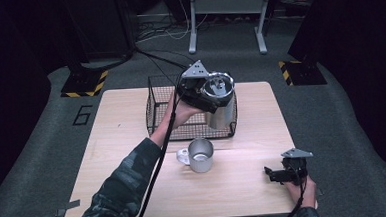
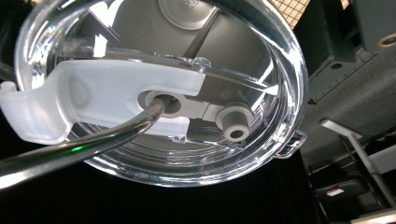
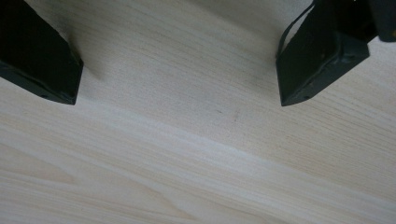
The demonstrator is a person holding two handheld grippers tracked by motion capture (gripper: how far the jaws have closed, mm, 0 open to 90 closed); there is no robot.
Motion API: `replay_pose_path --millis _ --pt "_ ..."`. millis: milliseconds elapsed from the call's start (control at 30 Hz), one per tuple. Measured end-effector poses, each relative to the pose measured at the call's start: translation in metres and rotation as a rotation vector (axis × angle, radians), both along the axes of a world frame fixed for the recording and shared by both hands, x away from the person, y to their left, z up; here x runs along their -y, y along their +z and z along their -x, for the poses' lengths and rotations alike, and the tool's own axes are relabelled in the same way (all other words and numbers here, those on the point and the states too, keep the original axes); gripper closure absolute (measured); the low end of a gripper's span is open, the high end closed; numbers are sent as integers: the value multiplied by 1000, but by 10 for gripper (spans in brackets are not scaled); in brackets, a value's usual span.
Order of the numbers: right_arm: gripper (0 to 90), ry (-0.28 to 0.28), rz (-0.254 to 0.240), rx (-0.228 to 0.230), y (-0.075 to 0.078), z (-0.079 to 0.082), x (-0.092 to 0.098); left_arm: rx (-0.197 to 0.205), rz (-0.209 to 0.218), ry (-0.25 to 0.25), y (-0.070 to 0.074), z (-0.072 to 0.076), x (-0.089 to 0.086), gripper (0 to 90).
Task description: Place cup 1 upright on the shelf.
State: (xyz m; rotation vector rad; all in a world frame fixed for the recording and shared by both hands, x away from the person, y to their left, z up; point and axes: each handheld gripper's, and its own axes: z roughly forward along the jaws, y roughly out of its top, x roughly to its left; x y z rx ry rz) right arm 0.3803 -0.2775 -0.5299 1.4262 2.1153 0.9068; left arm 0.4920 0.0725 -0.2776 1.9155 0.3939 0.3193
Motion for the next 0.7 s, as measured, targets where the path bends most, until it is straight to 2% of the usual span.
replay_pose_path --millis 300,533,700 --pt "0 1 0 -2 0 0 0 28 -15 48 10 -14 -1 37" --pt "0 3 0 -1 0 0 0 22 -13 80 12 -26 -3 37" --pt "0 3 1 1 0 0 0 18 -11 122 9 -38 -2 37"
